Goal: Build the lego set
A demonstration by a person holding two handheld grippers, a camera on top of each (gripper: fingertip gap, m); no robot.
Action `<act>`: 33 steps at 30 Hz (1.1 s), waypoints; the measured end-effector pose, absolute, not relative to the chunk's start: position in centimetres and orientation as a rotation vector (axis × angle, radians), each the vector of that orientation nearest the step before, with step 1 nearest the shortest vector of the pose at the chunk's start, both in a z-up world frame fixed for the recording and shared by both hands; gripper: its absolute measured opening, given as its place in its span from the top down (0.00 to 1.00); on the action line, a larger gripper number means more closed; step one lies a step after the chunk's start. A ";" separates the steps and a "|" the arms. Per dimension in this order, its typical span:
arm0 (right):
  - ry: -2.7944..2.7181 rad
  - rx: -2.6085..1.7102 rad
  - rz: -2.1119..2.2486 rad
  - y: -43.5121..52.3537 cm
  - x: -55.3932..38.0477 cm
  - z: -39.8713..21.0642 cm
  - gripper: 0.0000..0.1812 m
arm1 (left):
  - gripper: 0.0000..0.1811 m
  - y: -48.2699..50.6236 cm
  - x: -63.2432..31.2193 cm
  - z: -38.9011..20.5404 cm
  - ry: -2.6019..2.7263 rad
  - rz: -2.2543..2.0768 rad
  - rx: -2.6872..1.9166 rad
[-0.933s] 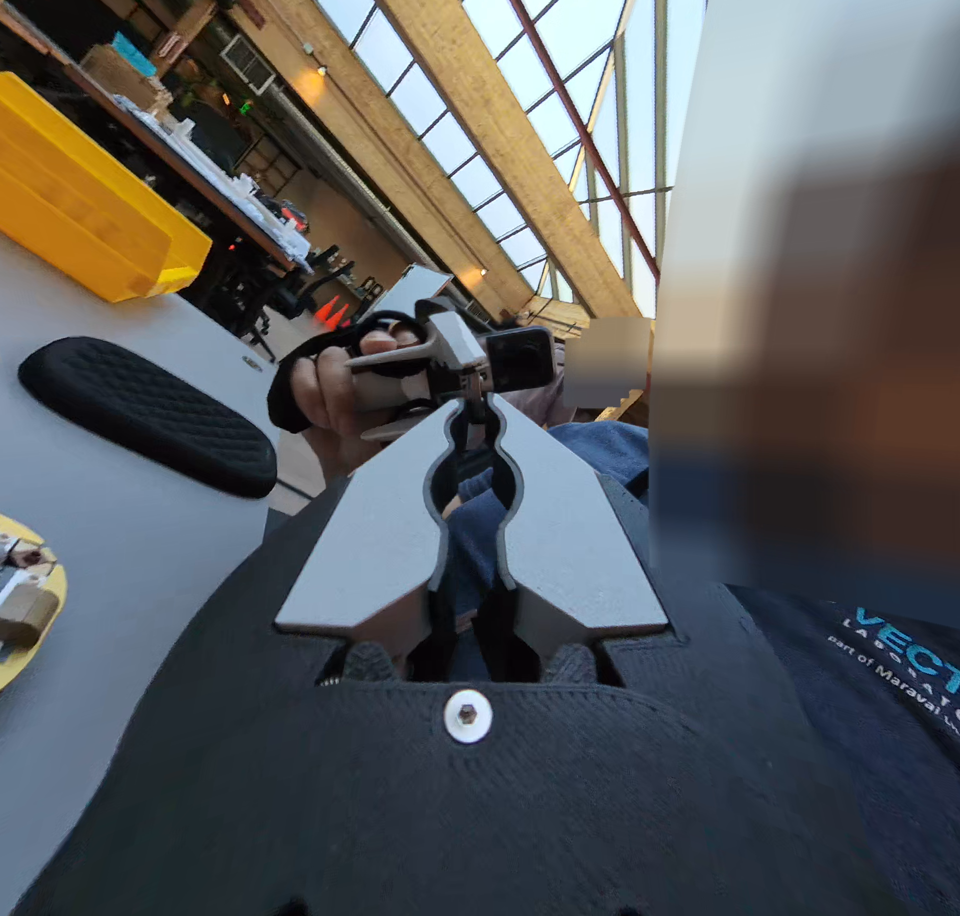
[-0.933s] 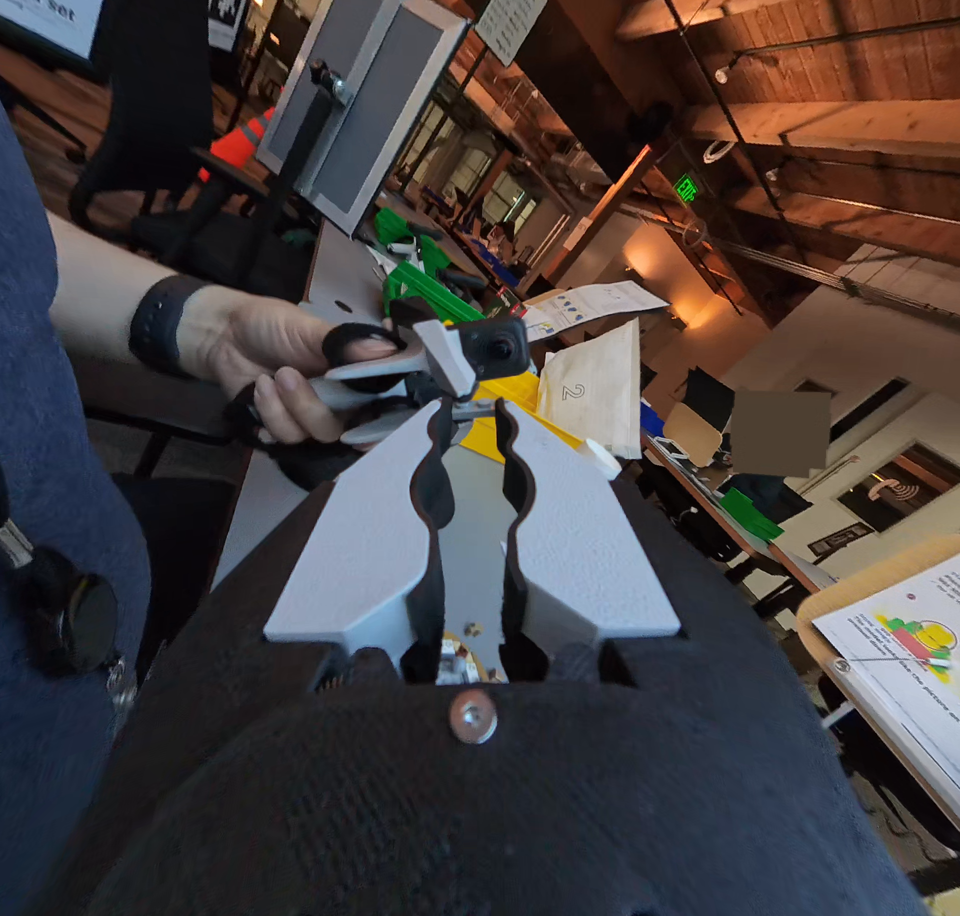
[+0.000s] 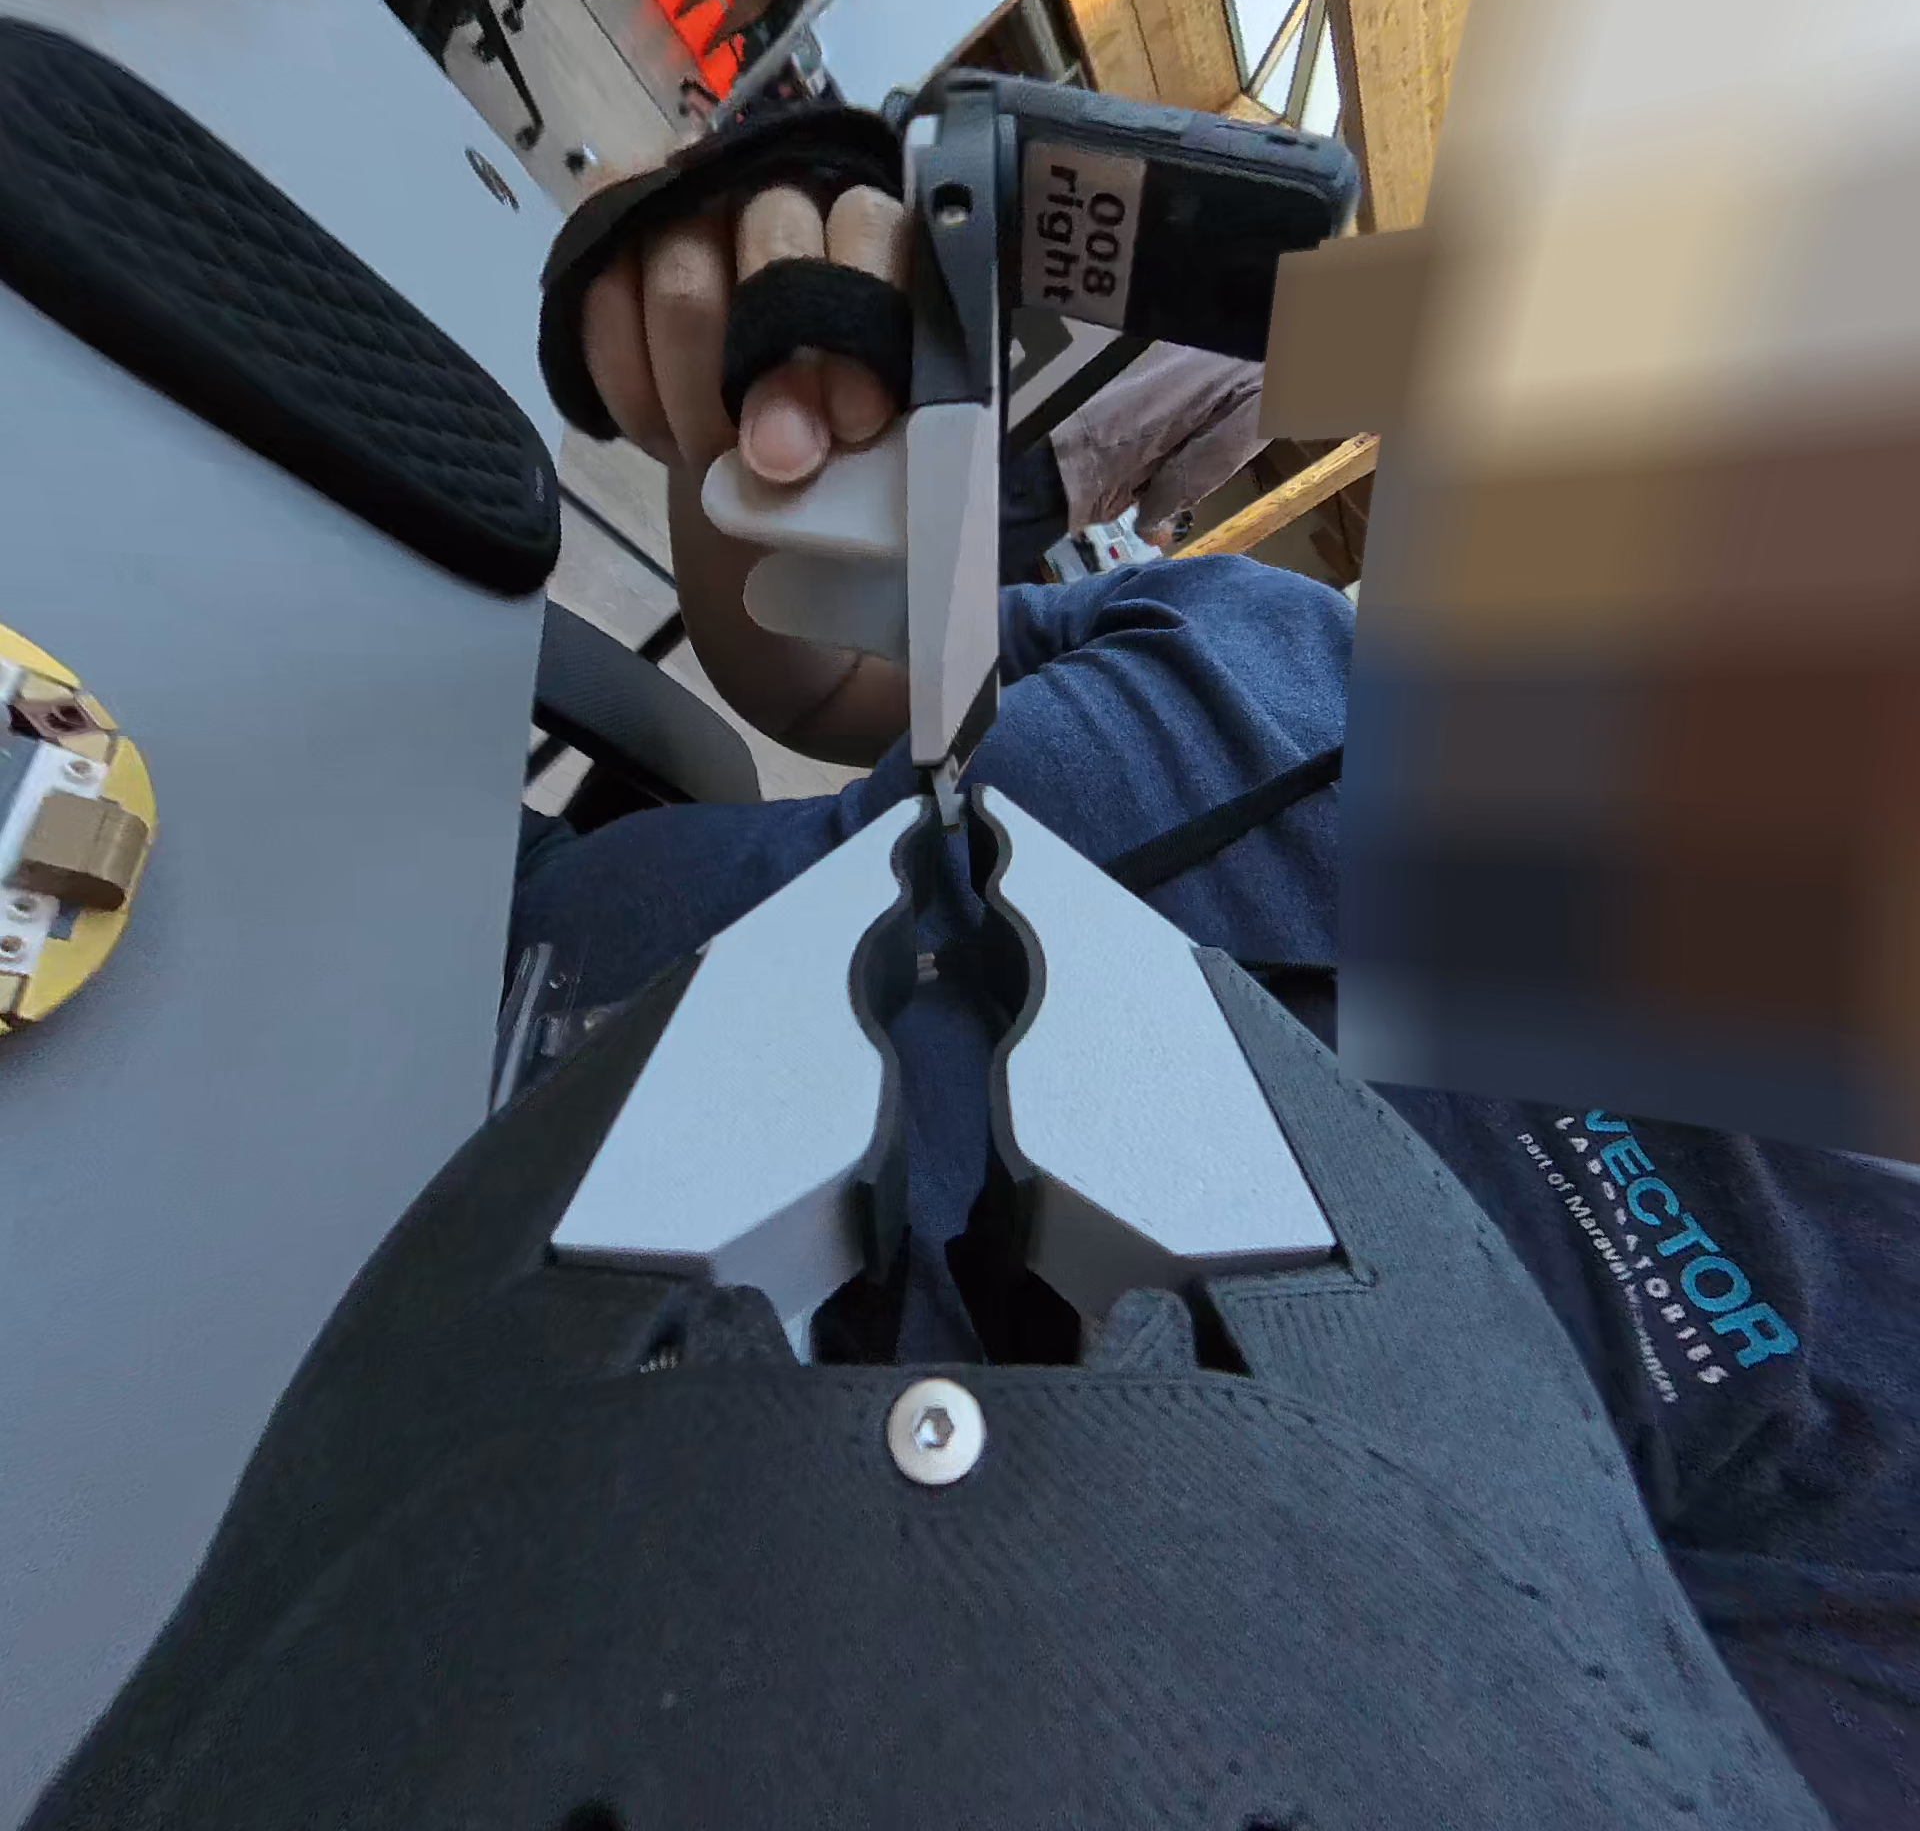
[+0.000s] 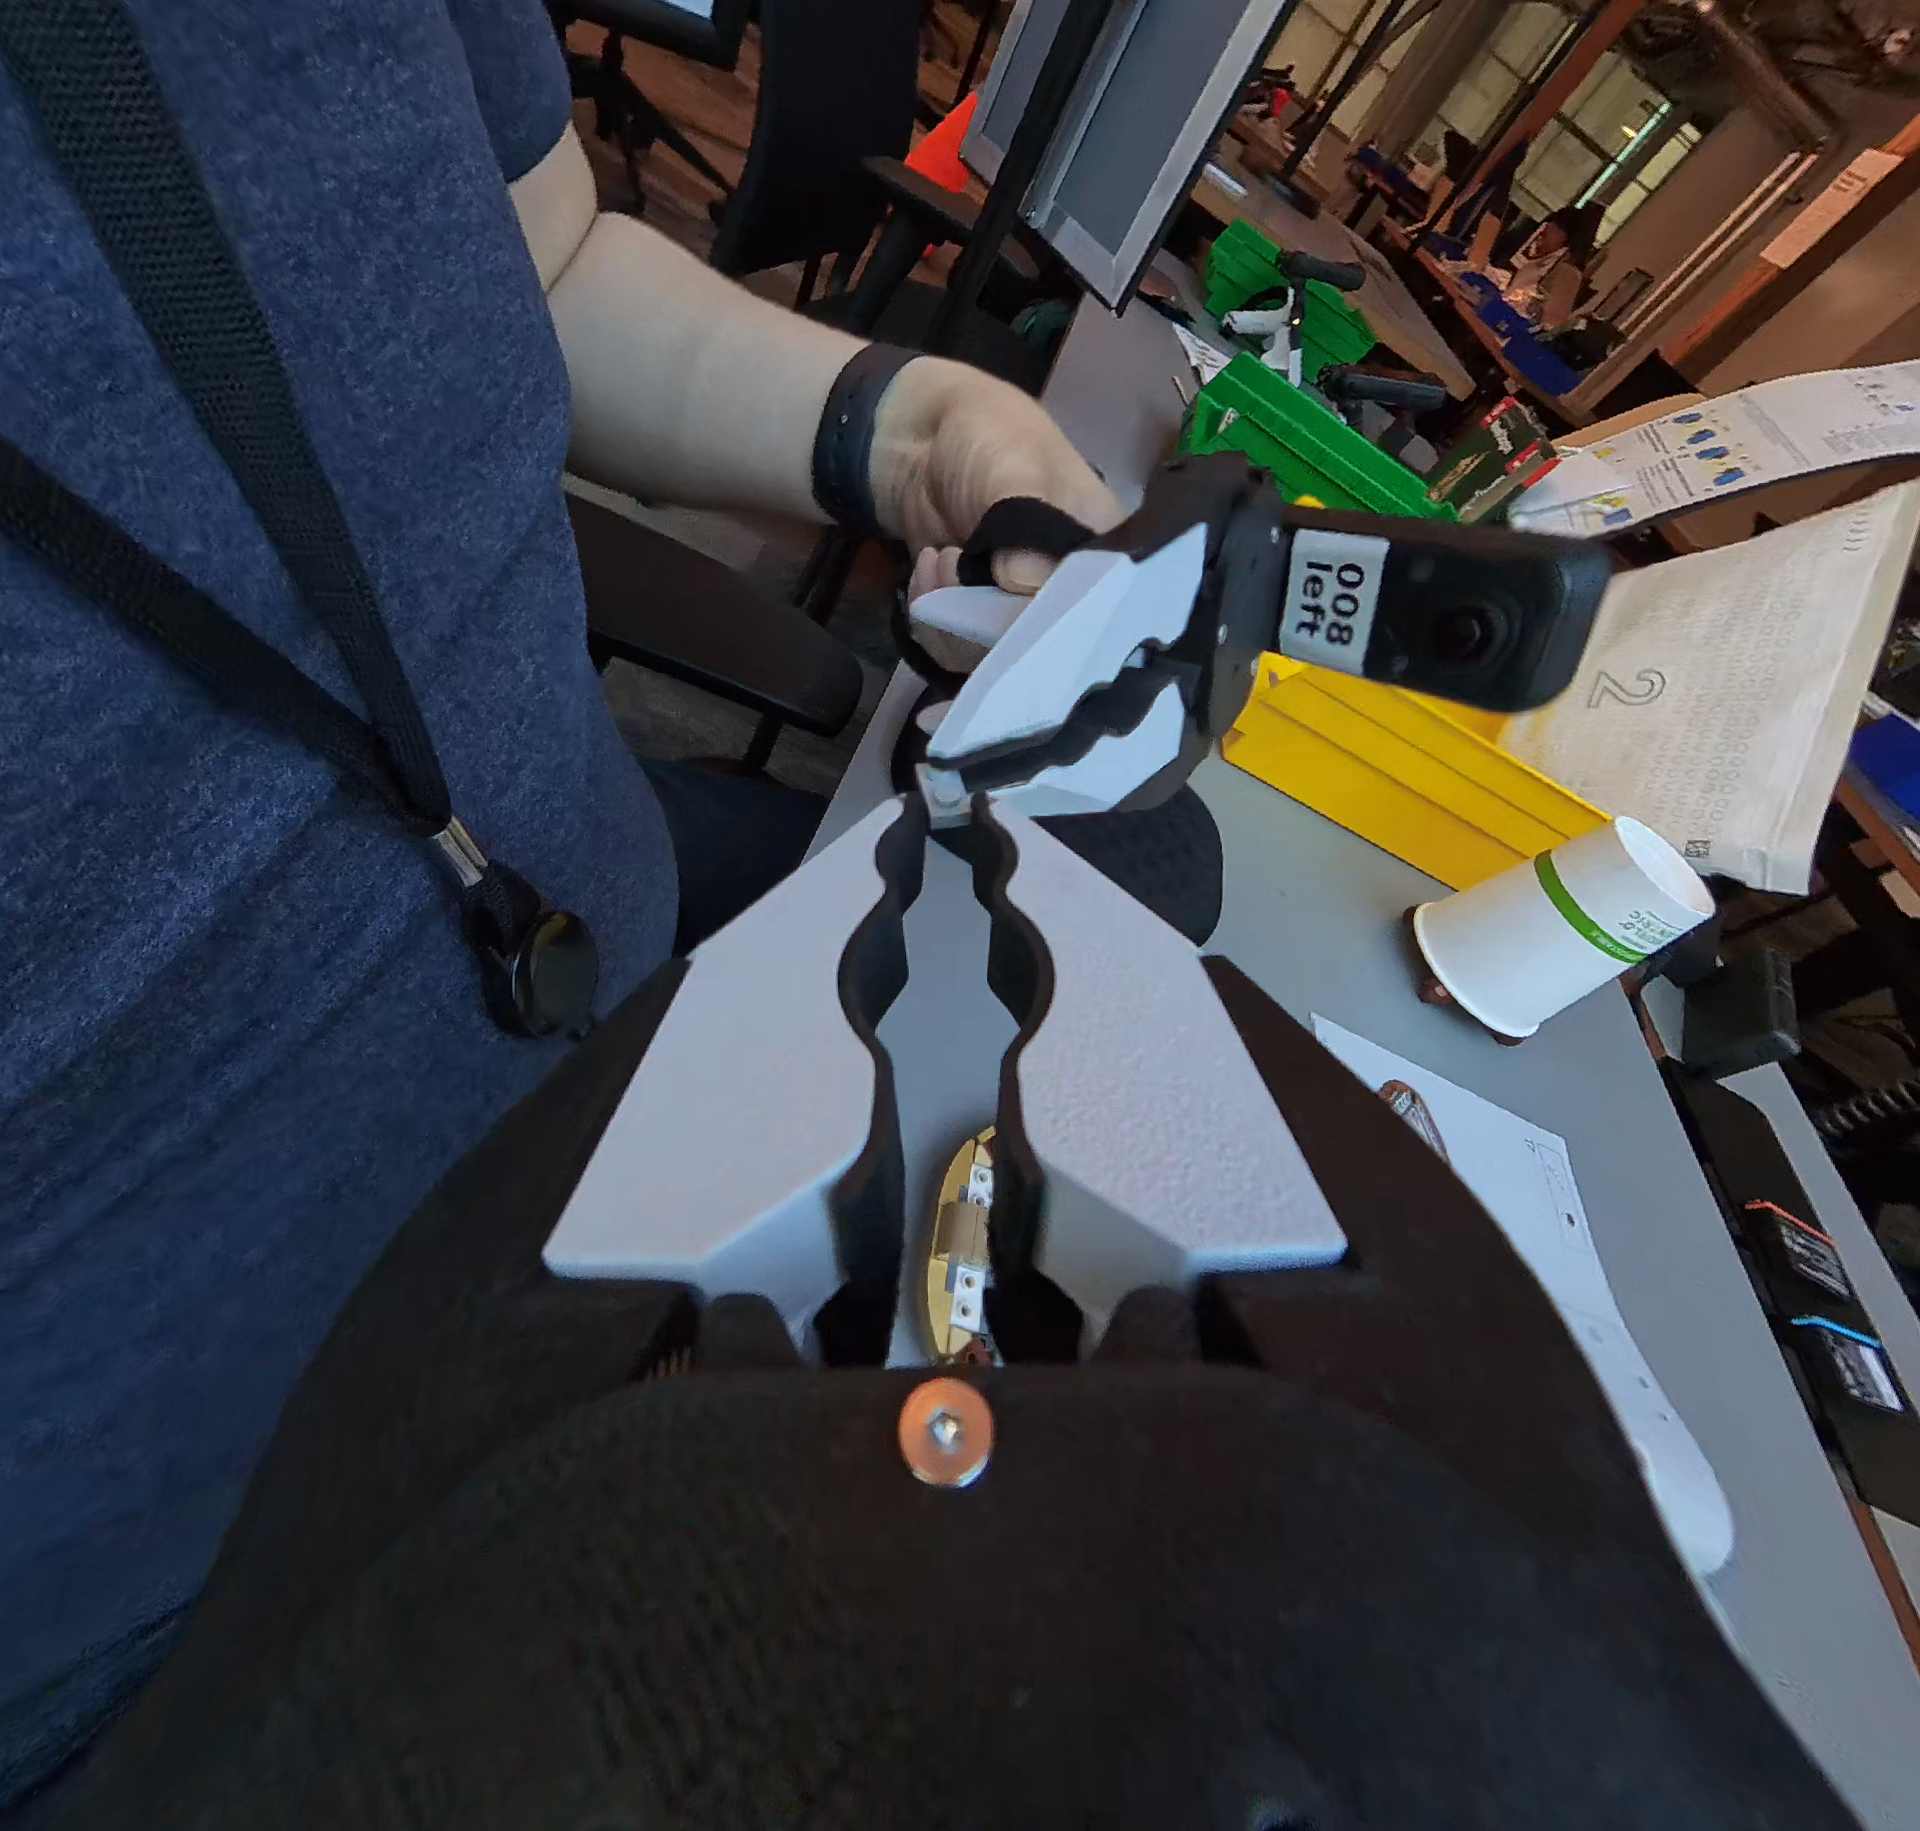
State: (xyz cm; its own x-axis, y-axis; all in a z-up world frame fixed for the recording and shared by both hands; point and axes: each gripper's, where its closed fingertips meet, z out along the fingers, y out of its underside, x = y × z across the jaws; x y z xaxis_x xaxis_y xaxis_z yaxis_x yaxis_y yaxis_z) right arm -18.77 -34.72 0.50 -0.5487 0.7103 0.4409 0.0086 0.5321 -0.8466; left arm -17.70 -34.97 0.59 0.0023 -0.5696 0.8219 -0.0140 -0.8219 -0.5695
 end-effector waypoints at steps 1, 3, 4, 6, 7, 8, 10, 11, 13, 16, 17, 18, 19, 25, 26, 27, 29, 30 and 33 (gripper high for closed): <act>-1.917 -0.623 1.088 -34.4 -18.8 0.7 0.96 | 0.98 -34.7 -17.8 0.8 0.628 -1.802 -1.846; -1.851 -0.734 1.131 -33.3 -19.1 1.1 0.96 | 0.93 -33.8 -18.4 1.0 0.670 -1.570 -1.771; -1.808 -0.801 1.159 -32.6 -19.3 1.3 0.96 | 0.88 -33.2 -18.8 1.1 0.673 -1.415 -1.733; -1.732 -0.899 1.265 -32.0 -19.3 1.9 0.96 | 0.85 -32.9 -19.2 1.8 0.697 -1.145 -1.620; -1.702 -0.926 1.325 -32.0 -19.3 2.2 0.96 | 0.85 -32.9 -19.2 2.0 0.711 -1.023 -1.578; -1.672 -0.946 1.369 -32.0 -19.2 2.5 0.96 | 0.86 -32.9 -19.1 2.1 0.723 -0.912 -1.543; -1.644 -0.959 1.418 -32.0 -19.2 2.8 0.96 | 0.86 -32.4 -19.4 2.1 0.717 -0.688 -1.508; -1.641 -0.954 1.425 -32.1 -19.1 2.8 0.96 | 0.87 -32.1 -19.6 2.2 0.712 -0.602 -1.491; -1.648 -0.951 1.426 -32.3 -19.1 2.7 0.96 | 0.87 -32.3 -19.3 2.2 0.733 -0.561 -1.479; -1.663 -0.941 1.443 -32.7 -19.1 2.6 0.96 | 0.84 -32.6 -18.6 1.9 0.768 -0.604 -1.476; -1.670 -0.933 1.448 -32.9 -19.1 2.6 0.96 | 0.86 -32.6 -18.5 2.1 0.765 -0.599 -1.462; -1.675 -0.926 1.450 -33.0 -19.1 2.6 0.96 | 0.87 -32.6 -18.5 2.2 0.760 -0.601 -1.445; -1.676 -0.915 1.454 -33.1 -19.0 2.6 0.96 | 0.88 -32.7 -18.4 2.4 0.760 -0.615 -1.427; -1.662 -0.928 1.507 -33.2 -19.2 2.7 0.97 | 0.94 -33.0 -18.4 2.6 0.754 -0.622 -1.363; -1.663 -0.944 1.516 -33.1 -19.2 2.6 0.97 | 0.94 -33.0 -18.5 2.5 0.760 -0.586 -1.354; -1.666 -0.957 1.526 -33.1 -19.2 2.6 0.97 | 0.94 -33.0 -18.5 2.4 0.769 -0.551 -1.348; -1.675 -0.981 1.558 -33.3 -19.2 2.5 0.96 | 0.93 -33.0 -18.5 2.1 0.790 -0.505 -1.354; -1.675 -0.989 1.569 -33.3 -19.2 2.5 0.96 | 0.92 -33.0 -18.5 1.9 0.799 -0.499 -1.364; -1.685 -0.969 1.554 -33.5 -19.2 2.5 0.96 | 0.93 -33.2 -18.4 2.1 0.794 -0.529 -1.354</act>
State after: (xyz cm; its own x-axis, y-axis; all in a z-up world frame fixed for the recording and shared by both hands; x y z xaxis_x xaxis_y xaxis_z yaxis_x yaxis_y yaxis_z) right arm -19.21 -33.48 2.46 -0.5218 0.8527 -0.0248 0.0937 0.0284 -0.9952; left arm -18.36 -33.23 2.08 0.6398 -0.7436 -0.1942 -0.1070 0.1641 -0.9806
